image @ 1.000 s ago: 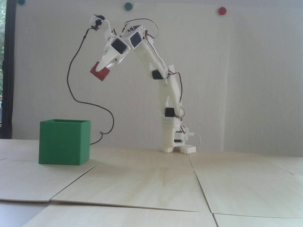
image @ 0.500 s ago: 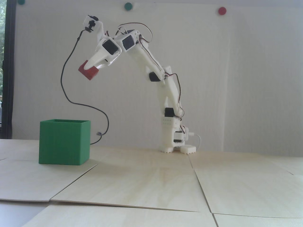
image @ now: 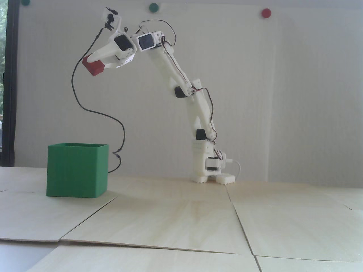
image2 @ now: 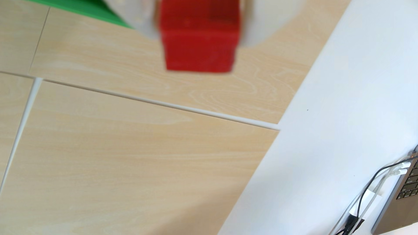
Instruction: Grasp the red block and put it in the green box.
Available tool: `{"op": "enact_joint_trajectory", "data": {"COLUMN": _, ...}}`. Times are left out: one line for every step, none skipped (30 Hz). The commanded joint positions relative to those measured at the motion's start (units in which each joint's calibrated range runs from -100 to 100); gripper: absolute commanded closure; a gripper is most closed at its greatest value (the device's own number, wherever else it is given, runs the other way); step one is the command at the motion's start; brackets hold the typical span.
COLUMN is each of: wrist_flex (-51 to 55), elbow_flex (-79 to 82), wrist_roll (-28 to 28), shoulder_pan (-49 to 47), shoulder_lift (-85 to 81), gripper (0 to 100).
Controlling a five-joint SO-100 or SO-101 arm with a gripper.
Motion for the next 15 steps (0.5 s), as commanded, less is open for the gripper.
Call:
{"op": "enact_joint_trajectory", "data": {"wrist_flex": -2.1, "elbow_flex": -4.2, "wrist_roll": 0.1, "shoulder_pan": -0.7, "shoulder_lift": -1.3, "gripper": 98}}
{"op": "enact_joint_trajectory", "data": {"wrist_flex": -2.1, "elbow_flex": -4.2, "wrist_roll": 0.1, "shoulder_pan": -1.7, "shoulder_lift": -1.3, "gripper": 98}}
{"op": "enact_joint_trajectory", "data": {"wrist_flex": -2.1, "elbow_flex": -4.2, "wrist_roll": 0.1, "shoulder_pan": -1.8, "shoulder_lift": -1.3, "gripper": 98}}
{"op": "enact_joint_trajectory", "data": {"wrist_flex": -2.1, "elbow_flex": -4.2, "wrist_roll": 0.1, "shoulder_pan": -2.0, "shoulder_lift": -1.3, "gripper": 98}}
{"op": "enact_joint_trajectory", "data": {"wrist_flex": -2.1, "elbow_flex": -4.2, "wrist_roll": 0.1, "shoulder_pan": -2.3, "shoulder_lift": -1.2, "gripper": 98}}
{"op": "enact_joint_trajectory", "data": {"wrist_flex": -2.2, "elbow_flex": -4.2, "wrist_roll": 0.1, "shoulder_pan": -2.7, "shoulder_lift": -1.2, "gripper": 98}}
{"op": "enact_joint_trajectory", "data": {"wrist_flex": -2.2, "elbow_flex": -4.2, "wrist_roll": 0.1, "shoulder_pan": -2.8, "shoulder_lift": -1.2, "gripper": 98}}
{"op": "enact_joint_trajectory", "data": {"wrist_flex": -2.2, "elbow_flex": -4.2, "wrist_roll": 0.1, "shoulder_pan": -2.8, "shoulder_lift": -1.2, "gripper": 98}}
{"op": "enact_joint_trajectory", "data": {"wrist_flex": -2.2, "elbow_flex": -4.2, "wrist_roll": 0.1, "shoulder_pan": -2.9, "shoulder_lift": -1.2, "gripper": 98}}
{"op": "enact_joint_trajectory", "data": {"wrist_flex": -2.2, "elbow_flex": -4.2, "wrist_roll": 0.1, "shoulder_pan": -2.9, "shoulder_lift": -1.2, "gripper": 98}}
{"op": "enact_joint_trajectory", "data": {"wrist_flex": -2.2, "elbow_flex": -4.2, "wrist_roll": 0.1, "shoulder_pan": -2.8, "shoulder_lift": -1.2, "gripper": 97}}
{"op": "enact_joint_trajectory", "data": {"wrist_flex": -2.2, "elbow_flex": -4.3, "wrist_roll": 0.1, "shoulder_pan": -2.6, "shoulder_lift": -1.2, "gripper": 96}}
{"op": "enact_joint_trajectory", "data": {"wrist_flex": -2.2, "elbow_flex": -4.4, "wrist_roll": 0.1, "shoulder_pan": -2.4, "shoulder_lift": -1.2, "gripper": 95}}
{"op": "enact_joint_trajectory", "data": {"wrist_flex": -2.2, "elbow_flex": -4.4, "wrist_roll": 0.1, "shoulder_pan": -2.2, "shoulder_lift": -1.2, "gripper": 93}}
{"op": "enact_joint_trajectory", "data": {"wrist_flex": -2.2, "elbow_flex": -4.4, "wrist_roll": 0.1, "shoulder_pan": -1.9, "shoulder_lift": -1.2, "gripper": 93}}
